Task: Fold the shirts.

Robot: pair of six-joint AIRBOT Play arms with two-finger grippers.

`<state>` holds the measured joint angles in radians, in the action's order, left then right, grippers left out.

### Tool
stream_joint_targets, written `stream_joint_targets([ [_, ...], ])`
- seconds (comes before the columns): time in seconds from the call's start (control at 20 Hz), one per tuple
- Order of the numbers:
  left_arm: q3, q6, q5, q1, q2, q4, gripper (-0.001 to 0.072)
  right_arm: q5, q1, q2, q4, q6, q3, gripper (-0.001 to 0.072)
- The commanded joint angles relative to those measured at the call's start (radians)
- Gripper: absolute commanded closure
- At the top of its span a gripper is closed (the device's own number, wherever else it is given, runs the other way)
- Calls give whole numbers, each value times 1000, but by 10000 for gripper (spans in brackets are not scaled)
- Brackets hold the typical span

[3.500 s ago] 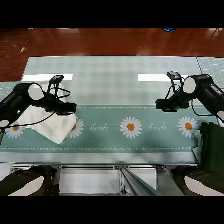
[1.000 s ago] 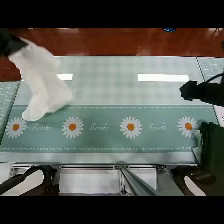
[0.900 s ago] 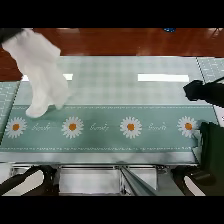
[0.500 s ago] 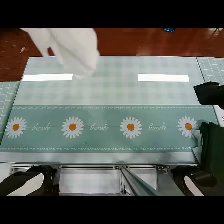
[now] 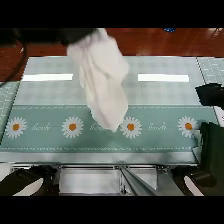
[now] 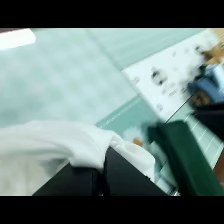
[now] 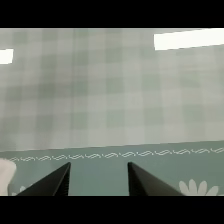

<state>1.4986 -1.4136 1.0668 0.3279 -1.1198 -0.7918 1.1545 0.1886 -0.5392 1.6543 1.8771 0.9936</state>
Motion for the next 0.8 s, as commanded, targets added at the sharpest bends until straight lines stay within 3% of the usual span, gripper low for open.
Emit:
stream_joint_targets([
  [0.0,-289,7,-4,-51,44,-57,688,23,0,1,5,-17,-17,300],
  [0.3,-760,32,-16,-225,28,-76,663,-54,0,0,-80,12,-241,300],
  [0.4,-808,47,55,-235,0,-78,209,-122,0,0,-111,53,-328,300],
  [0.55,-704,60,133,-300,-12,-84,199,-195,-16,-27,-46,85,-314,300],
  [0.65,-546,84,214,-418,13,-84,200,-84,-129,-65,96,46,-168,299],
  [0.75,-433,104,212,-581,73,-84,200,-8,-305,-68,280,14,-77,300],
])
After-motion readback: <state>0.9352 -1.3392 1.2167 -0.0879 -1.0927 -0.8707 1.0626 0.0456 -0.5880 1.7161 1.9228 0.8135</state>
